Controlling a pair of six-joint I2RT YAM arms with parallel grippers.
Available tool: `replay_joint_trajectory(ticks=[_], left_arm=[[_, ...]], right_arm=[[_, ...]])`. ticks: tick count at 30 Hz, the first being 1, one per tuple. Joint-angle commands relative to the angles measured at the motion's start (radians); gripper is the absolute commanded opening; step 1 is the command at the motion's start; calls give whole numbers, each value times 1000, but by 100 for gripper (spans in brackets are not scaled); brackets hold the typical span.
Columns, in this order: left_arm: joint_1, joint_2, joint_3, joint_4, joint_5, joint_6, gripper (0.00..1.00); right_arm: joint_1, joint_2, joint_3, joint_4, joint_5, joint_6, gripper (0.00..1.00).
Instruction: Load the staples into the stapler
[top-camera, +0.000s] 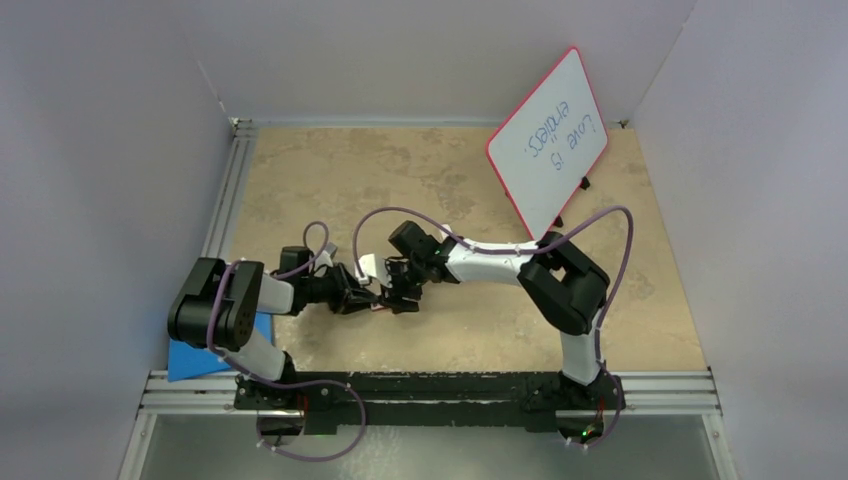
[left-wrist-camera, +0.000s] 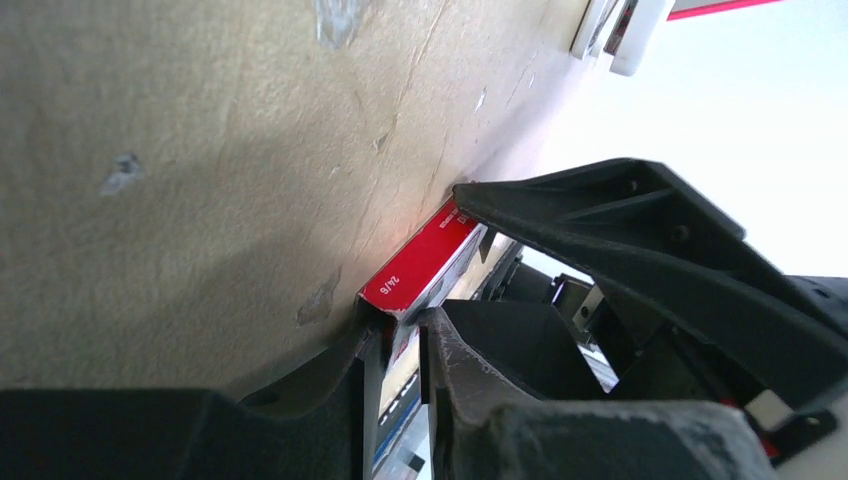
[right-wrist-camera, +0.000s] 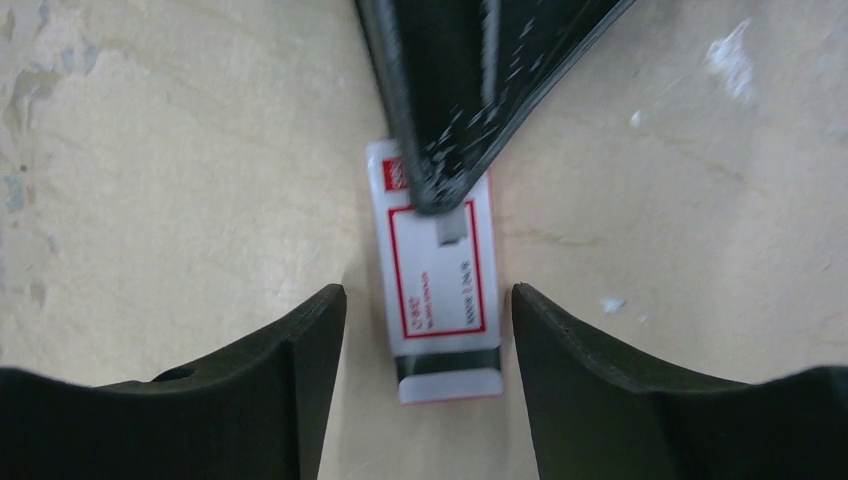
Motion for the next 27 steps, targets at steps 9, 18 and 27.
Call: replay_joint_trajectory(ticks=[9,18,27], left_arm=[[-4,-73,86,-156,-74,62,34],[-4,-83,84,-201,-106,73,32],[-3,-104,95,-234,-102,83,29]], right_arm=[[-42,-108,-103,4,18,-4,65],[-42,-53,-67,9,44,-18,54],[-43,-60,-69,9,23,-25,43]])
